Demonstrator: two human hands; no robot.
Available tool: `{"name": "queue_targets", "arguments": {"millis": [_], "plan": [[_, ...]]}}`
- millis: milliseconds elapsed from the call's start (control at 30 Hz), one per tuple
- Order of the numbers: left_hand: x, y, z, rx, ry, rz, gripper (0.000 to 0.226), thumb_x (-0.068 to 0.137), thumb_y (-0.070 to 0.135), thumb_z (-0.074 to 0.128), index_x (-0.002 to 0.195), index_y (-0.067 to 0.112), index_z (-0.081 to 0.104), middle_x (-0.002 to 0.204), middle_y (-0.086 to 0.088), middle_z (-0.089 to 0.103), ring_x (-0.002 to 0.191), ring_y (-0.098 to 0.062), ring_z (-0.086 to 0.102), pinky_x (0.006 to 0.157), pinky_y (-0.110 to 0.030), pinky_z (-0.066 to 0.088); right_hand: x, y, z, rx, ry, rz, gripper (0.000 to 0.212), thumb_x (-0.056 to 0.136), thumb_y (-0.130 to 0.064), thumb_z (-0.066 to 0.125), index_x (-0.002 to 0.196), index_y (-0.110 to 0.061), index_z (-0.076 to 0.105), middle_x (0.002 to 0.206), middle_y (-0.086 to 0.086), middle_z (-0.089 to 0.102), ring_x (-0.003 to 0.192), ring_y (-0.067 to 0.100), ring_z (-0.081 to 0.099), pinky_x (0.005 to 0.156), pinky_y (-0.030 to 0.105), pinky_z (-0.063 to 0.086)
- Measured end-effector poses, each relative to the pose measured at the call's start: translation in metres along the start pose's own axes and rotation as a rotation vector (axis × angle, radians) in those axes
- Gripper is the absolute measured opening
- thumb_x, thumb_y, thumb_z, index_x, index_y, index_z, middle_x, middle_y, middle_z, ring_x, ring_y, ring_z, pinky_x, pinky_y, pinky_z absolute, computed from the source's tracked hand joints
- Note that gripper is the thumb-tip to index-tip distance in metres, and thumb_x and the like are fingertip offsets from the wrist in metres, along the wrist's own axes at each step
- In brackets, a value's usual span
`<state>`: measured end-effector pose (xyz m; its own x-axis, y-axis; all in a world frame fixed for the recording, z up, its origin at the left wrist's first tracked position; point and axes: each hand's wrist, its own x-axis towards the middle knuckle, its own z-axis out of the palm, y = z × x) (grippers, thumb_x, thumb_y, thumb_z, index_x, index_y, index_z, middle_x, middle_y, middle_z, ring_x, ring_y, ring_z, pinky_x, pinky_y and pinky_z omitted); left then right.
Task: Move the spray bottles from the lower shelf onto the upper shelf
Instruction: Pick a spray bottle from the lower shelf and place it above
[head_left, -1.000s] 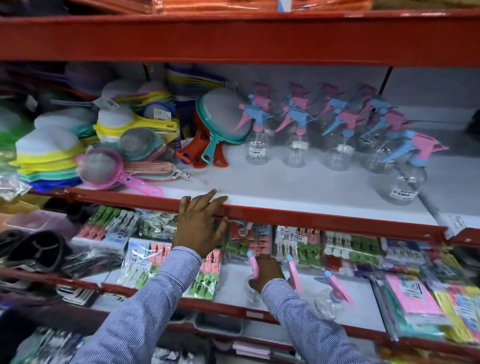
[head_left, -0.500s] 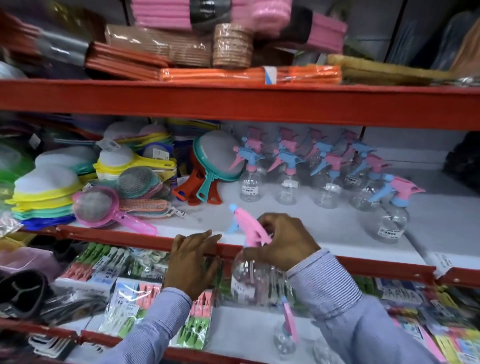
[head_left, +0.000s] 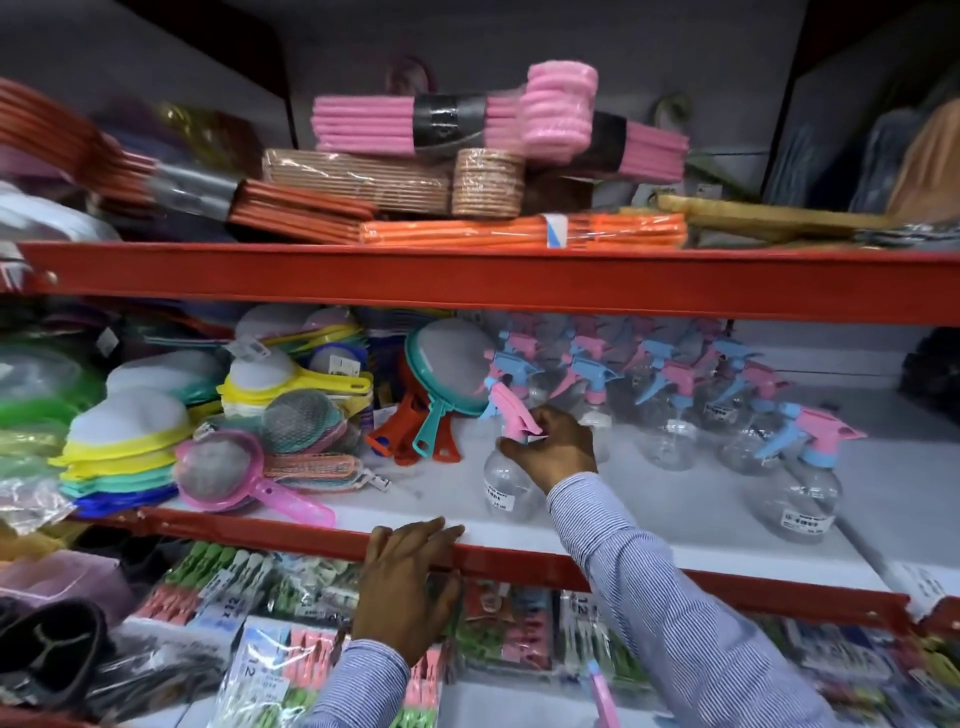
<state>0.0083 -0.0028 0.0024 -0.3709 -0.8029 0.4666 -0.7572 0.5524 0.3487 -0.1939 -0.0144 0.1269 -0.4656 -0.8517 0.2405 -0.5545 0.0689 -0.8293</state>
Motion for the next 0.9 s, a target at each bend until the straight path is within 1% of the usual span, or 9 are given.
{"name": "queue_targets", "arguments": {"millis": [167, 233, 400, 500, 633, 733, 800, 833, 900], "plan": [[0.001, -0.001, 0.001, 0.009, 0.021, 0.017, 0.053, 0.07, 0.046, 0.056, 0.121, 0.037, 0.062, 0.123, 0.01, 0.067, 0.111, -0.013, 0.061, 0.105, -0.033, 0.024, -0.004, 0.001, 0.008, 0.1, 0.042, -0.038, 0.035, 0.062, -0.025, 0.084, 0.093, -0.017, 0.07, 0.095, 0.004, 0.073, 0.079, 0.02, 0.067, 0.077, 0.022, 0.05], [0.001, -0.001, 0.002, 0.006, 0.02, 0.013, 0.052, 0.071, 0.046, 0.056, 0.122, 0.038, 0.061, 0.125, 0.011, 0.066, 0.113, -0.012, 0.059, 0.106, -0.034, 0.025, -0.005, 0.001, 0.011, 0.135, 0.047, -0.037, 0.035, 0.064, -0.022, 0.084, 0.095, -0.017, 0.069, 0.094, 0.003, 0.072, 0.076, 0.018, 0.066, 0.078, 0.023, 0.051], [0.0, -0.001, 0.002, 0.01, 0.039, 0.021, 0.049, 0.072, 0.045, 0.057, 0.121, 0.038, 0.061, 0.124, 0.012, 0.066, 0.114, -0.011, 0.058, 0.107, -0.034, 0.024, -0.007, 0.001, 0.013, 0.218, 0.053, -0.008, 0.053, 0.065, -0.016, 0.083, 0.113, -0.019, 0.06, 0.105, 0.003, 0.07, 0.077, 0.016, 0.064, 0.083, 0.028, 0.055], [0.001, -0.001, 0.003, 0.017, 0.046, 0.022, 0.049, 0.074, 0.046, 0.057, 0.122, 0.038, 0.06, 0.126, 0.011, 0.065, 0.115, -0.011, 0.058, 0.109, -0.041, 0.03, -0.007, -0.001, 0.013, 0.242, 0.057, 0.006, 0.06, 0.065, -0.013, 0.082, 0.119, -0.019, 0.056, 0.11, 0.005, 0.07, 0.081, 0.017, 0.063, 0.085, 0.03, 0.055], [0.001, -0.002, 0.006, 0.025, 0.042, 0.019, 0.05, 0.074, 0.045, 0.058, 0.123, 0.037, 0.06, 0.127, 0.009, 0.065, 0.117, -0.014, 0.057, 0.109, -0.049, 0.034, -0.007, 0.001, 0.012, 0.239, 0.055, 0.001, 0.071, 0.065, -0.019, 0.083, 0.127, -0.022, 0.049, 0.109, 0.005, 0.069, 0.083, 0.018, 0.063, 0.08, 0.026, 0.053], [0.0, 0.001, 0.01, 0.057, 0.051, -0.007, 0.052, 0.075, 0.045, 0.055, 0.125, 0.033, 0.058, 0.132, 0.004, 0.062, 0.123, -0.02, 0.055, 0.115, -0.052, 0.028, -0.015, 0.004, 0.002, 0.157, 0.083, -0.094, 0.078, 0.063, -0.027, 0.084, 0.13, -0.025, 0.045, 0.107, -0.001, 0.064, 0.087, 0.018, 0.062, 0.078, 0.025, 0.052], [0.0, 0.01, 0.013, 0.083, 0.064, -0.001, 0.055, 0.075, 0.045, 0.052, 0.127, 0.029, 0.058, 0.135, -0.001, 0.061, 0.127, -0.026, 0.052, 0.116, -0.049, 0.019, -0.028, 0.013, -0.012, 0.126, 0.124, -0.151, 0.072, 0.063, -0.029, 0.084, 0.126, -0.025, 0.049, 0.104, -0.004, 0.064, 0.084, 0.017, 0.061, 0.076, 0.026, 0.053], [0.002, 0.016, 0.016, 0.08, 0.067, 0.019, 0.055, 0.075, 0.044, 0.051, 0.127, 0.027, 0.057, 0.136, -0.002, 0.06, 0.128, -0.028, 0.051, 0.115, -0.049, 0.018, -0.037, 0.021, -0.02, 0.126, 0.153, -0.166, 0.064, 0.065, -0.028, 0.082, 0.121, -0.025, 0.053, 0.102, -0.004, 0.065, 0.082, 0.016, 0.061, 0.073, 0.026, 0.053], [0.002, 0.032, 0.025, 0.025, 0.064, 0.086, 0.055, 0.077, 0.042, 0.051, 0.127, 0.022, 0.058, 0.135, -0.004, 0.06, 0.129, -0.028, 0.051, 0.115, -0.048, 0.023, -0.065, 0.044, -0.035, 0.153, 0.216, -0.176, 0.042, 0.069, -0.02, 0.078, 0.107, -0.023, 0.059, 0.094, -0.003, 0.067, 0.074, 0.016, 0.061, 0.066, 0.024, 0.052]]}}
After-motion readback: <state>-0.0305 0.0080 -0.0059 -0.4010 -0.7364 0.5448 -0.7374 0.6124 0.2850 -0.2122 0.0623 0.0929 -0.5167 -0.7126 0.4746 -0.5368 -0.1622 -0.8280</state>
